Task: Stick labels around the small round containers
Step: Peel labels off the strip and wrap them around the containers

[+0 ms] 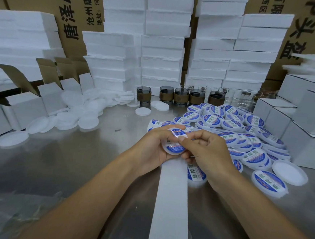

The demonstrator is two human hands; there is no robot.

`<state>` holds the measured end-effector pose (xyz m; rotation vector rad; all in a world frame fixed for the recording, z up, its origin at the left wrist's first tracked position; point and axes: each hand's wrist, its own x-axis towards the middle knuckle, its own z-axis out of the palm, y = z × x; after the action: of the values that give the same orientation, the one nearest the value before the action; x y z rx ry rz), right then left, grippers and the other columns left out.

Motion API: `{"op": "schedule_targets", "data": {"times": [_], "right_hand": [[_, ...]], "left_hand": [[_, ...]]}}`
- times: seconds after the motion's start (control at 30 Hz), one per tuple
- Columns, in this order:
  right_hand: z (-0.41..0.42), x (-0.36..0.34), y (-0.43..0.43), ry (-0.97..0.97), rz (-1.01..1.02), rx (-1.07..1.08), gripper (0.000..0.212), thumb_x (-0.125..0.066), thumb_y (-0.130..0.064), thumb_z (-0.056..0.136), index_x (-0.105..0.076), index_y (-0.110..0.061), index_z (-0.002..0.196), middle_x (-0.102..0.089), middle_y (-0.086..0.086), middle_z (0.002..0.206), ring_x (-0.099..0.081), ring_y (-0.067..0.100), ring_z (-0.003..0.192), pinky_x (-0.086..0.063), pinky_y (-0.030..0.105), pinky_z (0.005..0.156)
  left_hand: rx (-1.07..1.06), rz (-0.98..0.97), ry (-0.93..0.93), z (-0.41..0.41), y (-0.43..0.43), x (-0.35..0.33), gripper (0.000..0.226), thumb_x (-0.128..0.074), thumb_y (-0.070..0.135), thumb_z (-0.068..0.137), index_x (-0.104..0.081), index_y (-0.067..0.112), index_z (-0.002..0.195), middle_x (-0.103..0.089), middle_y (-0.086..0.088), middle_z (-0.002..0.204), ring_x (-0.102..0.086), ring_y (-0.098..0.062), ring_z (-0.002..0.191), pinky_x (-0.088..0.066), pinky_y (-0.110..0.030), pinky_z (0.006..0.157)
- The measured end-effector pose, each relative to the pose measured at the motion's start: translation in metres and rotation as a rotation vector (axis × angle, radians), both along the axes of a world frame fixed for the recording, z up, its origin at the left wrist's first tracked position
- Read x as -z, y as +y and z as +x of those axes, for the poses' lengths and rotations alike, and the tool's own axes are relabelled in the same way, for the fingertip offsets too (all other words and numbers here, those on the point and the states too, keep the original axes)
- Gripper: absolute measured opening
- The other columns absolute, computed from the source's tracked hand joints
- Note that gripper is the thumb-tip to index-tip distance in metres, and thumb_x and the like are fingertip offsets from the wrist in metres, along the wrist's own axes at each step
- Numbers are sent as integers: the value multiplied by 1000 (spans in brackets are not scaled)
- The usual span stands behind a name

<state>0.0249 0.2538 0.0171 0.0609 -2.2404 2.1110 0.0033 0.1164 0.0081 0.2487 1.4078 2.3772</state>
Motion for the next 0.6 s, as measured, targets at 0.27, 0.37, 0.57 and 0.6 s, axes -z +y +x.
{"op": "schedule_targets", "data": {"times": [0.27, 0.37, 0.57, 0.6], "right_hand": [[0, 0, 1, -20, 14, 20, 13, -72, -17, 79, -60, -13, 76, -67, 0, 53, -60, 6, 43, -48, 17, 43], [-1, 0, 1, -29, 19, 27, 12, -72, -16, 80, -61, -13, 76, -67, 1, 53, -60, 6, 44, -49, 17, 43], [-3, 2, 1, -59, 21, 62, 12, -74, -16, 77, -63, -13, 74, -64, 0, 48, -57, 5, 40, -48, 16, 42], [-4, 2, 1, -60, 24, 67, 12, -75, -16, 76, -63, -14, 73, -64, 0, 47, -57, 5, 40, -46, 15, 41]], "left_hand": [[13, -12, 5, 1, 0, 0, 42, -34, -13, 77, -60, 5, 105, -65, -21, 109, -69, -25, 80, -58, -35, 75], [11, -28, 3, 0, 0, 1, 42, -35, -13, 76, -60, 5, 105, -66, -20, 109, -69, -25, 83, -57, -37, 80], [17, -32, 0, -1, 1, 2, 43, -35, -13, 77, -61, 5, 105, -68, -18, 105, -69, -25, 84, -58, -35, 77], [19, -20, 0, -1, 2, 2, 42, -35, -12, 77, -61, 4, 106, -69, -19, 104, -70, -25, 81, -58, -35, 77]]}}
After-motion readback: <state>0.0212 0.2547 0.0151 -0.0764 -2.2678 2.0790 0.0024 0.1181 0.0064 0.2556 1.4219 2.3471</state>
